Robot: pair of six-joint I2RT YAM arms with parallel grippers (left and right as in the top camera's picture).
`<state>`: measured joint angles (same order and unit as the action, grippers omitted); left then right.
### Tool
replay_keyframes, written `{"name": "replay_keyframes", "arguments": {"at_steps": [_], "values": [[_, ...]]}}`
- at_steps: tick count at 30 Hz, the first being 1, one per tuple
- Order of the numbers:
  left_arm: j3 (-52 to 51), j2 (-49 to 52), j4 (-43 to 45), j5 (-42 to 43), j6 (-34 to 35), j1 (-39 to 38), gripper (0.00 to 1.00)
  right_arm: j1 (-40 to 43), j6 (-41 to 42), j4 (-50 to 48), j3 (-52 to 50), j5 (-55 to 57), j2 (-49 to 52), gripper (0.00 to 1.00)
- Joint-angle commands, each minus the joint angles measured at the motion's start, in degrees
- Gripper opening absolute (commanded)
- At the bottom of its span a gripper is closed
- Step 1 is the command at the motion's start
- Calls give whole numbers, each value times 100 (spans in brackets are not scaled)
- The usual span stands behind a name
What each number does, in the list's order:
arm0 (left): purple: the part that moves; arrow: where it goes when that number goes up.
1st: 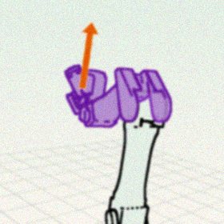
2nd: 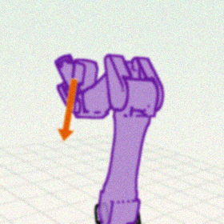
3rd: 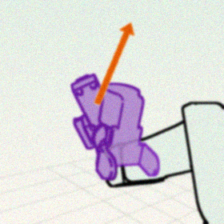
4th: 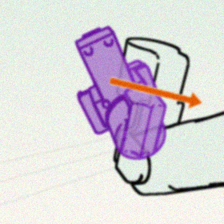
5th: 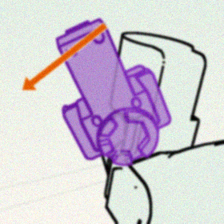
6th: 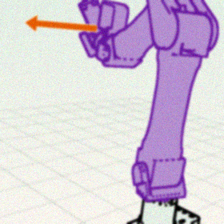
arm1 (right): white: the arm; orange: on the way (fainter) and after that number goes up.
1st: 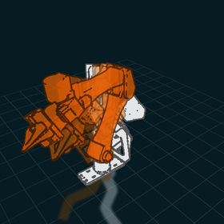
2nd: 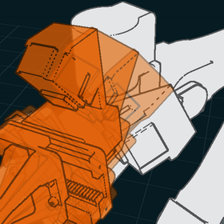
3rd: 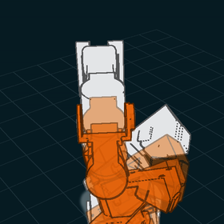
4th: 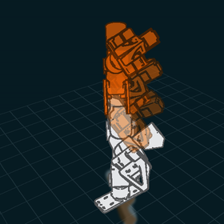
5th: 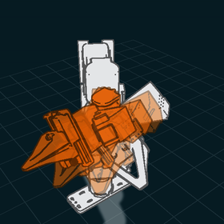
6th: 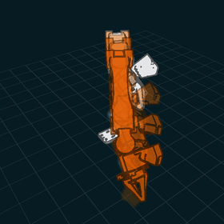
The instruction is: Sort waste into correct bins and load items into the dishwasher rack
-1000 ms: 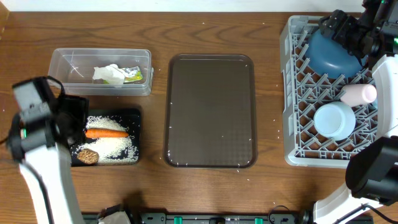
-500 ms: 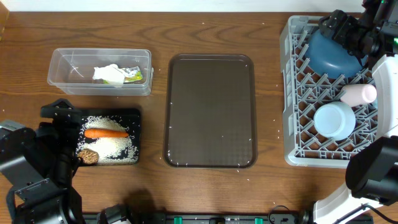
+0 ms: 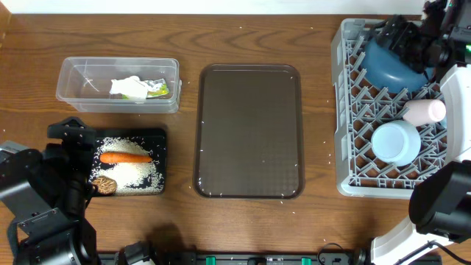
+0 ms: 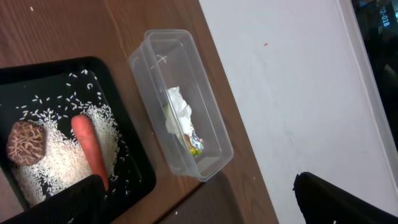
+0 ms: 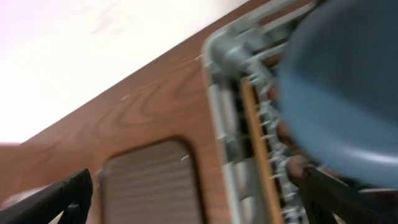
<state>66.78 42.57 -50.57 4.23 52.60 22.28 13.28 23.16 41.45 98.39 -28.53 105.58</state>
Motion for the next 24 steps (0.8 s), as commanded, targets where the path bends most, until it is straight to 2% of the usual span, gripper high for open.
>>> {"name": "replay_keyframes", "arguments": {"at_steps": [1, 6, 11, 16, 20, 24], "values": [[-2, 4, 7, -85, -92, -9, 98, 79, 122, 236, 7, -758, -87, 99], [-2, 4, 7, -83, -94, -9, 98, -37, -59, 1054, 7, 116, -398, 99], [-2, 4, 7, -85, -94, -9, 98, -339, -1005, 1996, 4, 553, -986, 99], [-2, 4, 7, -85, -92, -9, 98, -1036, -994, 2435, -251, 1405, -1565, 99], [-2, 4, 7, -83, -92, -9, 98, -1781, -647, 2302, -702, 2146, -2116, 99], [-2, 4, 7, -83, -92, -9, 98, -2520, 210, 2243, -1117, 3259, -2769, 99]]}}
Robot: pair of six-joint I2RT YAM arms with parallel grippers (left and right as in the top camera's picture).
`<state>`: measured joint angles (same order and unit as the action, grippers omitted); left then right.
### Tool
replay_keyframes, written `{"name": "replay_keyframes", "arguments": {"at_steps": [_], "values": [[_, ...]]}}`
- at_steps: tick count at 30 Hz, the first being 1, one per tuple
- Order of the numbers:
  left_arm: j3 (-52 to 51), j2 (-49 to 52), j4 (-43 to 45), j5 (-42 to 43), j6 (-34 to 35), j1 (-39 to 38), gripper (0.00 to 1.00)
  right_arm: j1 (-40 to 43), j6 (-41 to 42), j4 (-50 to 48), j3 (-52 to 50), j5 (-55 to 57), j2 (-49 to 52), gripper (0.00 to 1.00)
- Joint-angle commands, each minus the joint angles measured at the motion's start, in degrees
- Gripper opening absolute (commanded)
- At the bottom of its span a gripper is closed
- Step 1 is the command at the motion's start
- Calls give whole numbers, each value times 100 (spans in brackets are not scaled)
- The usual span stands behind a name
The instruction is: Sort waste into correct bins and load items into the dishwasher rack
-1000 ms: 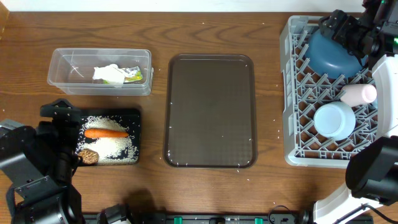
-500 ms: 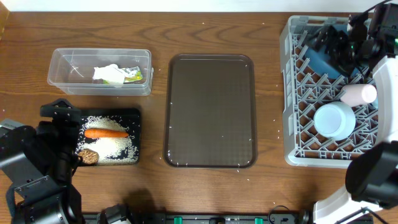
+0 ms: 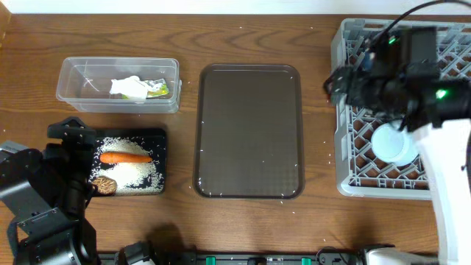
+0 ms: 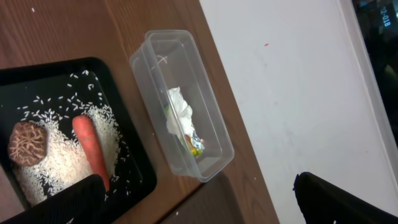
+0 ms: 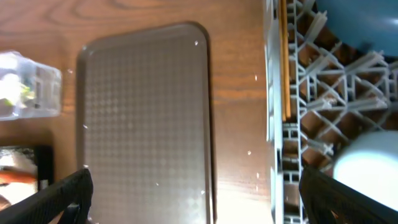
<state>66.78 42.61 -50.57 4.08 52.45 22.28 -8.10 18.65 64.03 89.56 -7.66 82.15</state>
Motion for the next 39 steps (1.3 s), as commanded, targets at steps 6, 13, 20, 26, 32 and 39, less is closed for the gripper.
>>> {"name": "replay_keyframes", "arguments": {"at_steps": [6, 13, 20, 26, 32, 39], "values": [[-2, 0, 7, -68, -79, -9, 98, -951, 1091, 4, -389, 1628, -949, 99], [-2, 0, 7, -68, -79, -9, 98, -990, 1088, 280, -389, 1626, -979, 99], [-2, 0, 7, -68, -76, -9, 98, -942, 715, 293, -389, 2050, -1010, 99], [-2, 0, 7, -68, -76, -9, 98, -909, 490, 299, -391, 2092, -1038, 99], [-2, 0, 7, -70, -79, -9, 98, -706, -260, -157, -487, 1897, -1233, 99], [-2, 0, 7, -70, -76, -9, 98, 52, -1172, -1429, -1224, 730, -1886, 99]]}}
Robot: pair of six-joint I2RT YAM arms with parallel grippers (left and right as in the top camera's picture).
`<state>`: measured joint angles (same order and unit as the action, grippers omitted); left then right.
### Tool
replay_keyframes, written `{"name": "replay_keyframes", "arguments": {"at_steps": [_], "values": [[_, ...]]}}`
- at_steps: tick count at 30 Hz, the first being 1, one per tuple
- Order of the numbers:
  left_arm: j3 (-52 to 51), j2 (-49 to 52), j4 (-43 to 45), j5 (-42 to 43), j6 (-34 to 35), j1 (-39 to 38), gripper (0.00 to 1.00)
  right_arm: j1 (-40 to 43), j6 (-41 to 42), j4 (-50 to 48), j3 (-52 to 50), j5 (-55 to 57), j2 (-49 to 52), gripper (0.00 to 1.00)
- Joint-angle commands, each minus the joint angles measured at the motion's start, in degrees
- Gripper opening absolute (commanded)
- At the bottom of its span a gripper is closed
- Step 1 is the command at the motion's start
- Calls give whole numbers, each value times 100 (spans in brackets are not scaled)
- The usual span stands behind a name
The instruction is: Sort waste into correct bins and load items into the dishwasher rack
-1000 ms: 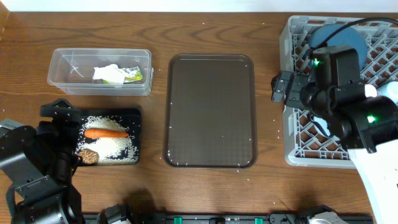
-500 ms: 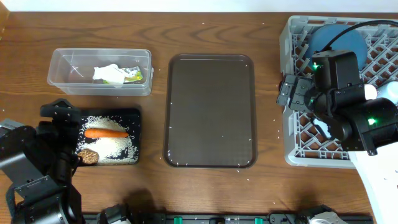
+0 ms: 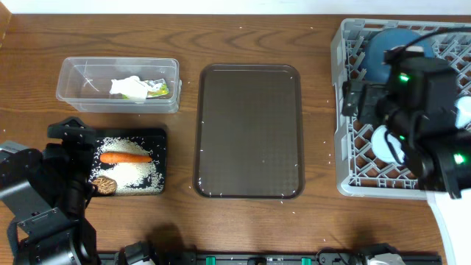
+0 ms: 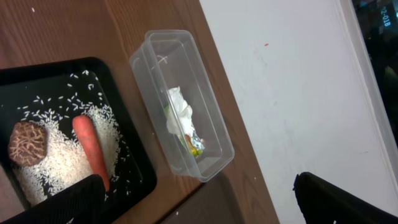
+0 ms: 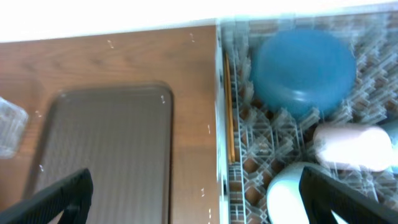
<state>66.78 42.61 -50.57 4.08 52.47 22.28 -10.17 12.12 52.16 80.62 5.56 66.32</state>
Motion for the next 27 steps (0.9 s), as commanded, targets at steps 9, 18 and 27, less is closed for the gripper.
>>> {"name": "replay_keyframes", "arguments": {"at_steps": [9, 18, 27], "values": [[-2, 0, 7, -70, -81, -9, 98, 951, -796, -2719, -2876, -1294, -1768, 99], [-2, 0, 7, -68, -79, -9, 98, 1270, -793, -4776, -5501, -1296, -3818, 99], [-2, 0, 7, -70, -81, -9, 98, 1327, -796, -5587, -7128, -1294, -5381, 99]]}}
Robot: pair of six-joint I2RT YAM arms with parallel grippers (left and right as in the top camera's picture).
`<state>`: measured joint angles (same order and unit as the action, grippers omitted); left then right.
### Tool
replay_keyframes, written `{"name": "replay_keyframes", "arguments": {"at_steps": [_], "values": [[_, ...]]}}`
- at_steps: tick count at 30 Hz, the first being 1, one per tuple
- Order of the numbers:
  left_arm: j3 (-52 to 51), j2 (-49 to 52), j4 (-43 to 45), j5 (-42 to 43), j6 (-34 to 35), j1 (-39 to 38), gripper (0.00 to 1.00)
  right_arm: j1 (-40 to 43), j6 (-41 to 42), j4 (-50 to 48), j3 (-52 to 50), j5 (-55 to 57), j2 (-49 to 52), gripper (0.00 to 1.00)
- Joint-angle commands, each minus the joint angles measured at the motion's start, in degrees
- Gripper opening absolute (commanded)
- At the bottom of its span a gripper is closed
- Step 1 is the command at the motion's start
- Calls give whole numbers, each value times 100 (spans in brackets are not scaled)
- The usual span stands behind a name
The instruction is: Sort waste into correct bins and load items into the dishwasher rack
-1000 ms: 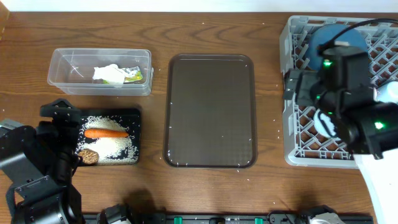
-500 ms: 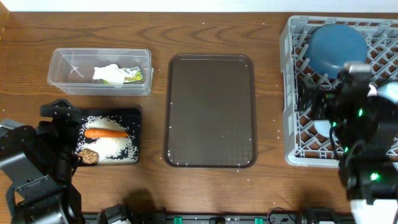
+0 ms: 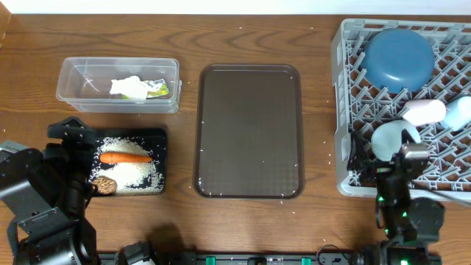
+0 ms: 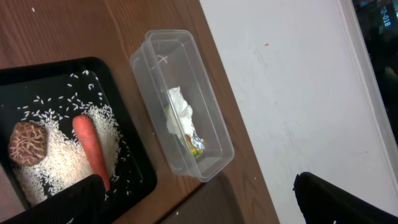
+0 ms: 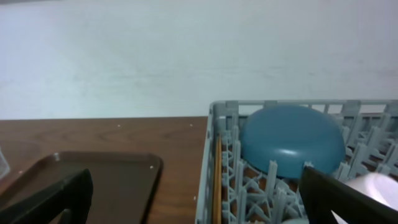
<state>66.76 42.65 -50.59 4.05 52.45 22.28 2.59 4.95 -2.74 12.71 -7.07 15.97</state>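
Observation:
The grey dishwasher rack (image 3: 343,110) stands at the right and holds an upturned blue bowl (image 3: 399,48) at the far end. In front of the bowl are a pink cup (image 3: 423,112) and a pale blue cup (image 3: 394,138). A clear bin (image 3: 85,81) holds white paper and a wrapper. Rice, a carrot (image 3: 125,157) and a mushroom (image 3: 104,184) lie in a black tray (image 3: 158,136). My left gripper (image 4: 199,208) hangs open beside that tray, holding nothing. My right gripper (image 5: 199,205) is open and empty at the rack's near edge. In the right wrist view the bowl (image 5: 291,140) is ahead.
A bare brown serving tray (image 3: 249,132) lies in the middle of the wooden table. Another pale blue cup (image 3: 460,112) shows at the rack's right edge. A yellowish stick (image 5: 217,180) lies along the rack's left wall. A white wall rises behind the table.
My right arm was over the rack's left half looking down. Now it sits low at the table's front edge, looking level across the rack. The left arm has not moved.
My right gripper was open at the rack's far corner, right by the blue bowl. Then it was over the rack's left edge, then lower over the rack, and now at the front edge. The bowl stays in the rack. The left side is unchanged throughout.

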Motion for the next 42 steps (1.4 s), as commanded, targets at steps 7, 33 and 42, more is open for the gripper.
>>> {"name": "replay_keyframes", "arguments": {"at_steps": [7, 33, 42], "values": [[0, -4, 9, -66, -76, -9, 98, 79, -79, -367, -1095, -26, -1036, 99], [0, -4, 9, -68, -76, -9, 98, 66, -225, 695, -1239, 553, -1569, 99], [0, -4, 9, -68, -79, -9, 98, 66, -225, 693, -1239, 553, -1569, 99]]}}
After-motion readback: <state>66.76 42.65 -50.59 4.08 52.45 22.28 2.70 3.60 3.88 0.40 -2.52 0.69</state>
